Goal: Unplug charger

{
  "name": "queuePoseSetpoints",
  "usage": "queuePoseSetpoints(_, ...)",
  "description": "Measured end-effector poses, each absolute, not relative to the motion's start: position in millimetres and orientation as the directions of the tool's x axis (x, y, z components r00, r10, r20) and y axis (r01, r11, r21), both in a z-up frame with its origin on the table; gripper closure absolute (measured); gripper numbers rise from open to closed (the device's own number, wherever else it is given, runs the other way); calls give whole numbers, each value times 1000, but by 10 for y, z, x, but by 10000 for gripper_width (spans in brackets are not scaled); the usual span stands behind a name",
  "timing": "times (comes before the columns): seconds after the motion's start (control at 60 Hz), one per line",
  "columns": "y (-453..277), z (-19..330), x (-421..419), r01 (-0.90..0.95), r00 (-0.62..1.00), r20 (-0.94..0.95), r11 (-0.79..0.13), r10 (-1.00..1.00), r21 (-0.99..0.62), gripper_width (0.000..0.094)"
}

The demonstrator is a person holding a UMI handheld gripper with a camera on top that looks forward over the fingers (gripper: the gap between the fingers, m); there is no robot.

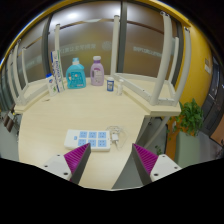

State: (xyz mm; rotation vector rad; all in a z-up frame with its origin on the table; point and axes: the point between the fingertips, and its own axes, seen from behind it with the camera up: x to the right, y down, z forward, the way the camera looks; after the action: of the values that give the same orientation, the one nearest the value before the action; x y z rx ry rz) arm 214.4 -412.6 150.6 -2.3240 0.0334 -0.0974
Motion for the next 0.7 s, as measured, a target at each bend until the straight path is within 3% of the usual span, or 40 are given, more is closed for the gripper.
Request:
queuePoseSetpoints(0.25,-5212,2198,1715,-49,990,38,-594,-133,-803,82)
queuePoseSetpoints(0.7,-6010,2450,1266,-1,989,84,-559,-125,-829,82)
